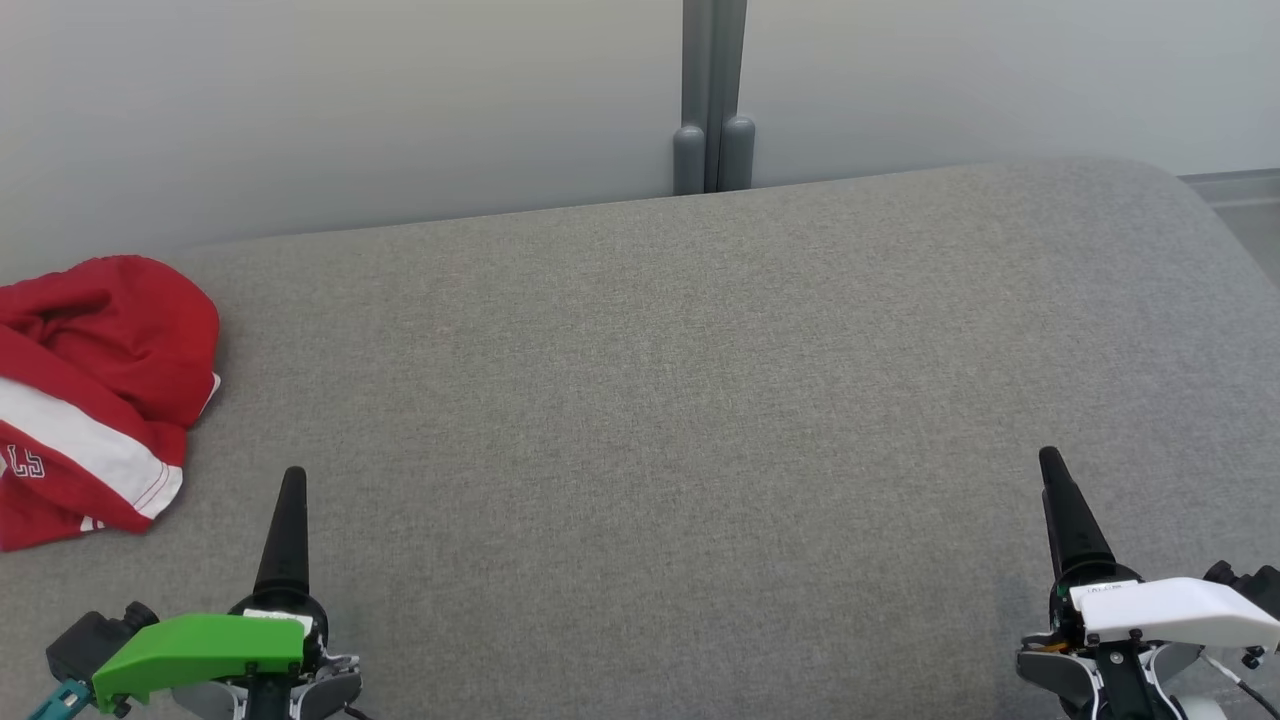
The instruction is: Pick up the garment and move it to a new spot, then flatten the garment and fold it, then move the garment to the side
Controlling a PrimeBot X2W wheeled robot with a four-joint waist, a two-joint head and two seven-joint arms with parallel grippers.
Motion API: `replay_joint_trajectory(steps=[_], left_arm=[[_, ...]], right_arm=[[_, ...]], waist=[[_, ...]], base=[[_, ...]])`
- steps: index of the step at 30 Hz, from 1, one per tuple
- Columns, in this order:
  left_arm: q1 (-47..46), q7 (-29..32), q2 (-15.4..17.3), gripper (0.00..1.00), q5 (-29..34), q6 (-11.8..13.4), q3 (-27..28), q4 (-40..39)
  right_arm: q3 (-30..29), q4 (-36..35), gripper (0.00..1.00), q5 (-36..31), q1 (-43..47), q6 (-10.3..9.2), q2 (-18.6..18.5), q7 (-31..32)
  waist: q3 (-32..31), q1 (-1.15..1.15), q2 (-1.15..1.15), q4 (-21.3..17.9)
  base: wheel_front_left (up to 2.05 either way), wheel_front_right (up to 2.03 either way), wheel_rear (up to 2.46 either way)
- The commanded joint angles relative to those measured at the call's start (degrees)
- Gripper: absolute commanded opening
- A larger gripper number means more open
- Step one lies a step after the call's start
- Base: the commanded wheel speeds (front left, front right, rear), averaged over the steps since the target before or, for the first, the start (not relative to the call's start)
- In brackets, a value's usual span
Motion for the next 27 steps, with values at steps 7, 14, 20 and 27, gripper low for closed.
replay_joint_trajectory(steps=[7, 14, 20, 27], left_arm=[[-0.4, -2.1, 0.4, 1.00, 10.4, 1.5, -1.4, -3.0], [0.0, -3.7, 0.4, 1.00, 18.1, 2.8, -2.9, -4.2], [0.7, -5.0, 0.5, 1.00, 24.1, 3.7, -3.6, -4.9], [1.4, -6.2, 0.5, 1.00, 28.8, 4.5, -4.3, -5.1]], right_arm=[[0.8, -3.3, 1.00, -11.2, -0.6, 0.02, -0.3, -1.7], [2.1, -4.4, 1.00, -21.0, -0.7, 0.02, -0.3, -2.9], [3.2, -5.1, 1.00, -27.8, -0.6, 0.02, -0.4, -3.9], [4.5, -5.2, 1.00, -33.9, -0.6, 0.03, -0.4, -4.8]], waist=[[0.0, 0.00, 0.00, 0.0], [-0.1, 0.00, 0.00, 0.1], [-0.2, 0.00, 0.00, 0.1], [-0.3, 0.00, 0.00, 0.2]], base=[[0.00, 0.00, 0.00], [0.00, 0.00, 0.00], [0.00, 0.00, 0.00], [0.00, 0.00, 0.00]])
